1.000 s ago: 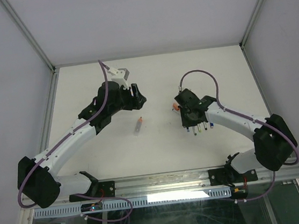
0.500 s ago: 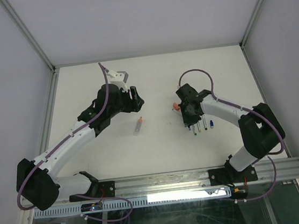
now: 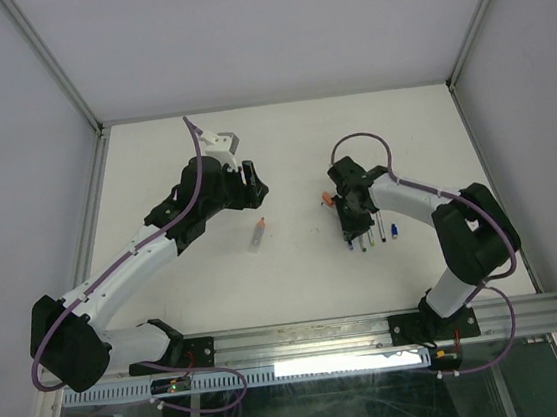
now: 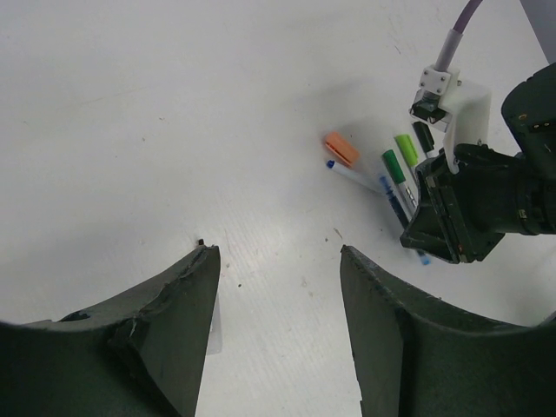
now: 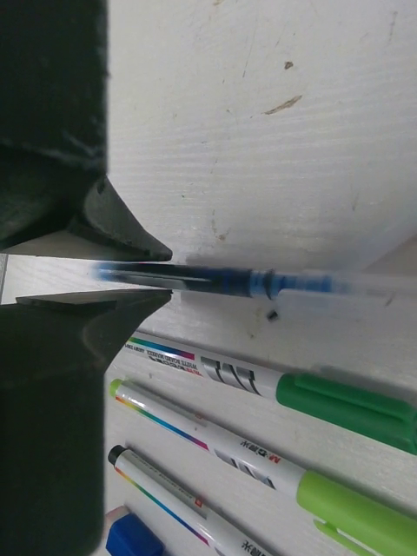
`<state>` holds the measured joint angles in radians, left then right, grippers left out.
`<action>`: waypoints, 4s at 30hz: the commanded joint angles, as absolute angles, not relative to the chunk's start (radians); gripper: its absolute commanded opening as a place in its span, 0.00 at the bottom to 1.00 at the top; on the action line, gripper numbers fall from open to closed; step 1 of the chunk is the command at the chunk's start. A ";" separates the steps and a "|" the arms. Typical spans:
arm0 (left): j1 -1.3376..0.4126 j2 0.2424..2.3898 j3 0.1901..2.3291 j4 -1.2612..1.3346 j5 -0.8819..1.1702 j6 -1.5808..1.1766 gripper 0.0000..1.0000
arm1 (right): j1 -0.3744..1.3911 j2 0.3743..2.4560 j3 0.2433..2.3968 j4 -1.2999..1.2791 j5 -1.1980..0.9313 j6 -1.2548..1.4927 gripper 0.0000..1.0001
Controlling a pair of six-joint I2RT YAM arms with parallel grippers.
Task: Insert the pens into the pen caps
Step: Place the pen at the center of the board, then pick up the pen cap from the center of the board, then place the pen cap at the center of the board.
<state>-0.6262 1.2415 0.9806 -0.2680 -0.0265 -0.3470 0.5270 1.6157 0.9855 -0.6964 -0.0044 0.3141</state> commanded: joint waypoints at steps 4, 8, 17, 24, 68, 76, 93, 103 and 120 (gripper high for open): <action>-0.615 1.210 0.977 -0.223 -0.035 -0.326 0.59 | 0.523 1.625 1.001 -0.677 -0.017 0.312 0.25; -0.614 1.212 0.978 -0.223 -0.032 -0.326 0.58 | 0.523 1.613 0.999 -0.682 -0.017 0.314 0.26; -0.615 1.213 0.981 -0.222 -0.034 -0.326 0.59 | 0.522 1.500 1.050 -0.731 -0.032 0.302 0.31; -0.608 1.228 0.984 -0.222 0.000 -0.334 0.59 | 0.522 1.390 1.058 -0.724 0.032 0.329 0.33; -0.595 1.264 1.006 -0.245 0.052 -0.314 0.58 | 0.163 1.410 0.773 -0.606 0.183 0.561 0.36; -0.595 1.268 1.007 -0.245 0.056 -0.315 0.58 | 0.160 1.413 0.777 -0.620 0.187 0.547 0.12; -0.507 1.212 0.943 -0.194 0.004 -0.416 0.59 | 0.635 1.268 0.858 -0.498 -0.067 0.318 0.03; -0.460 1.209 0.940 -0.187 0.015 -0.430 0.59 | 0.862 1.395 0.849 -0.518 0.060 0.249 0.13; -0.456 1.208 0.937 -0.180 0.035 -0.428 0.59 | 0.912 1.511 0.889 -0.562 0.156 0.437 0.31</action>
